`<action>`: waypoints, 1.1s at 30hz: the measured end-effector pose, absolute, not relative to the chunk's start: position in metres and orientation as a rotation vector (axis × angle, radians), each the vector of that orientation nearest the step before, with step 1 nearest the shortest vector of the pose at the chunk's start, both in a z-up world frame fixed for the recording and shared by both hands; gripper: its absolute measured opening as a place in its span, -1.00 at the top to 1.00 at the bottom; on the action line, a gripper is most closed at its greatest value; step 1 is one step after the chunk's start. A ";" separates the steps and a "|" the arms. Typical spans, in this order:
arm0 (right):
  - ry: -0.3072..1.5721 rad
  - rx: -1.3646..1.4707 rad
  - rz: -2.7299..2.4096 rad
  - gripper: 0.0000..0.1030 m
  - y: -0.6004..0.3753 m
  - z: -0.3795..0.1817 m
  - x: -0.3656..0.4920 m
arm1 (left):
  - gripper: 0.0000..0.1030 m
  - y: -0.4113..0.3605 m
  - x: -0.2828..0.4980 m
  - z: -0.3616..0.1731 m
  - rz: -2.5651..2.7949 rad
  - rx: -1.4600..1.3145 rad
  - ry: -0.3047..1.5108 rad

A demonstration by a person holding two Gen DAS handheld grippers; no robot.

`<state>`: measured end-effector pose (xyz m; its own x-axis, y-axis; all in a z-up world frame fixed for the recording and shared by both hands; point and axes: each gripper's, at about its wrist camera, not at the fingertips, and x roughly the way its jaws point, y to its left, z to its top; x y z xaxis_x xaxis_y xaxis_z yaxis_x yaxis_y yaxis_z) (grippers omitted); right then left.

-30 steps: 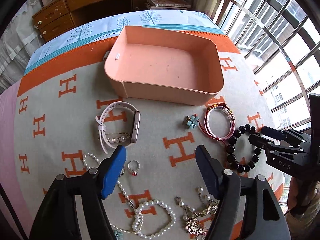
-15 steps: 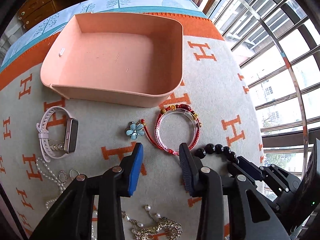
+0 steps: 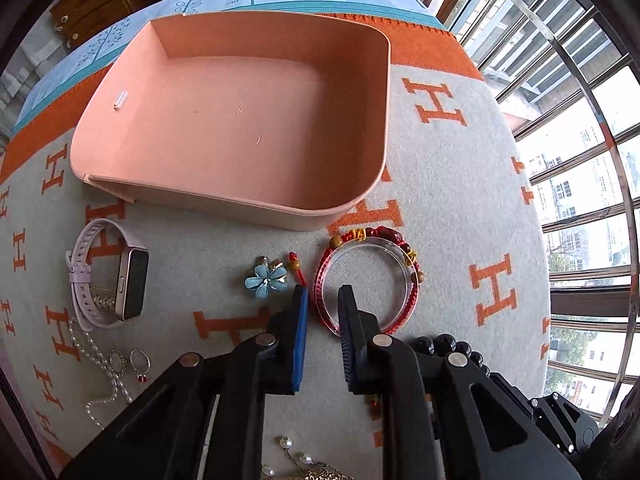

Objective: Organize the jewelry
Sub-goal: 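Grasp the red string bangle with the left tool while the right tool holds the black beads, then carry both bracelets into the pink tray and open both tools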

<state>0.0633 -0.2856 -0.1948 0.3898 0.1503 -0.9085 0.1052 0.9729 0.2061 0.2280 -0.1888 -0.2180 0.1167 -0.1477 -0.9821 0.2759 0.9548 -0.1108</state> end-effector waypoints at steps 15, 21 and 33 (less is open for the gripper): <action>1.168 0.294 0.045 0.70 -0.293 -0.183 0.061 | 0.93 -0.164 0.210 -0.153 -0.385 0.085 1.261; 1.078 0.254 0.076 0.70 -0.285 -0.137 0.078 | 0.93 -0.113 0.223 -0.086 -0.327 0.122 1.101; 0.882 0.213 0.085 0.70 -0.253 -0.053 0.160 | 0.93 -0.086 0.318 -0.122 -0.269 0.195 1.043</action>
<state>0.1603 -0.2532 -0.0526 0.6342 0.1613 -0.7561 0.0141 0.9754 0.2199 0.3185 -0.0857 -0.1216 0.4759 -0.1261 -0.8704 0.3100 0.9502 0.0318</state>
